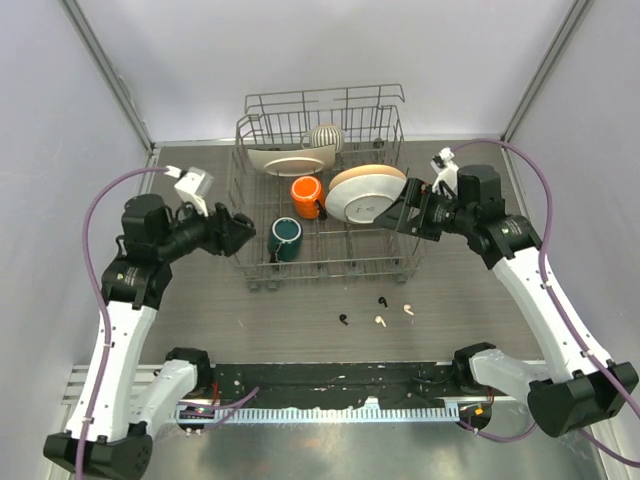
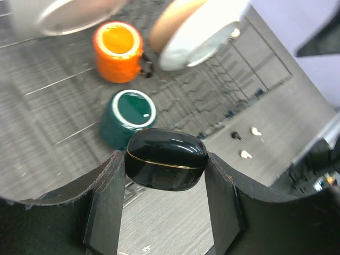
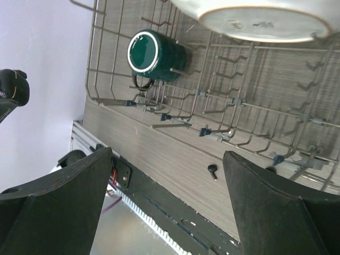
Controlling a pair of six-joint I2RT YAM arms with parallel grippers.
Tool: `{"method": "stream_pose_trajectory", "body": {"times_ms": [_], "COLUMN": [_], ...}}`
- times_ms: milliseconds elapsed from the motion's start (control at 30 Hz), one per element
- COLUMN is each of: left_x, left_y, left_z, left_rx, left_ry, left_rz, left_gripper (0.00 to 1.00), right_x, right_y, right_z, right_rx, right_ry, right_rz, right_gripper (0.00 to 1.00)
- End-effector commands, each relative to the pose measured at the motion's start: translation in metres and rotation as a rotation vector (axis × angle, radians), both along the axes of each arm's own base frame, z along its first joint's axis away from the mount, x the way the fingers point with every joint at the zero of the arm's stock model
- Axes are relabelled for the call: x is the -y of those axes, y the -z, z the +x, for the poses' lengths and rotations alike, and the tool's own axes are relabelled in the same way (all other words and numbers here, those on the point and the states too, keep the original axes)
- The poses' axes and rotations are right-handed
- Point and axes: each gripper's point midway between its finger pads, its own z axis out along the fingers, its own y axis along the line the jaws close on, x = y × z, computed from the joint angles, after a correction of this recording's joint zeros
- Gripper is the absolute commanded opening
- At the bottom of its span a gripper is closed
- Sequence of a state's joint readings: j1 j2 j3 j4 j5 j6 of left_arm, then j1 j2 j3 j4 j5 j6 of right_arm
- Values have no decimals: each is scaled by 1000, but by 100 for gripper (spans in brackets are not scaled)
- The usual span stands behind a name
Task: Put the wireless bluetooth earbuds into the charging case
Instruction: Pick up the charging case at the center of the board.
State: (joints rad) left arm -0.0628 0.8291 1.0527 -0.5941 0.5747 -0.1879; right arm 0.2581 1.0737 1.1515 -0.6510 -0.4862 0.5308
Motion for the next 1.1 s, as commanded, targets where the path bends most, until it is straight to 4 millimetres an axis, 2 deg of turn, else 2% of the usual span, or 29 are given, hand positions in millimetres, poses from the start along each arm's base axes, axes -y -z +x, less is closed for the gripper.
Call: {"method": "stream_pose_trajectory", "body": {"times_ms": [0,33,67,100,167,200,233,267,300,433,567,667,1067], "left_x": [45,48,63,69,84,99,107,110,121,145,159,164,174], "left_y": [-34,-33,-32,-30,-20,-17,-13,-11,-9,-4,-7,-6,-4], "left_z": [-12,-10,-17,-17,-14,-23,-20,-16,-23,-24,-21,-22,-17], "left_rx": [182,189,209,213,219,232,229,237,244,238,258,266,283], "left_ry": [219,223,284,305,344,400,413,402,448,516,534,544,523], "left_rz": [28,44,57,72,128,154,179,205,218,260,287,307,332], "left_gripper": [24,25,25,25,25,24,24,24,24,24,24,24,24], "right_x": [-22,-25,-27,-32,-38,-44,-48,-52,-56,-78,-94,-104,-128], "right_y": [-18,-21,-22,-21,-27,-28,-33,-33,-32,-30,-27,-32,-29], "right_z": [0,0,0,-1,-1,-2,-3,-3,-2,-10,-19,-25,-38], "right_rx": [35,40,41,32,38,38,44,42,37,13,-4,7,0], "right_ry": [-77,-84,-92,-105,-122,-140,-151,-158,-166,-211,-252,-279,-350], "right_rz": [21,23,25,28,40,45,53,54,53,72,84,117,130], "right_gripper": [90,90,90,90,89,89,89,89,89,87,85,84,77]}}
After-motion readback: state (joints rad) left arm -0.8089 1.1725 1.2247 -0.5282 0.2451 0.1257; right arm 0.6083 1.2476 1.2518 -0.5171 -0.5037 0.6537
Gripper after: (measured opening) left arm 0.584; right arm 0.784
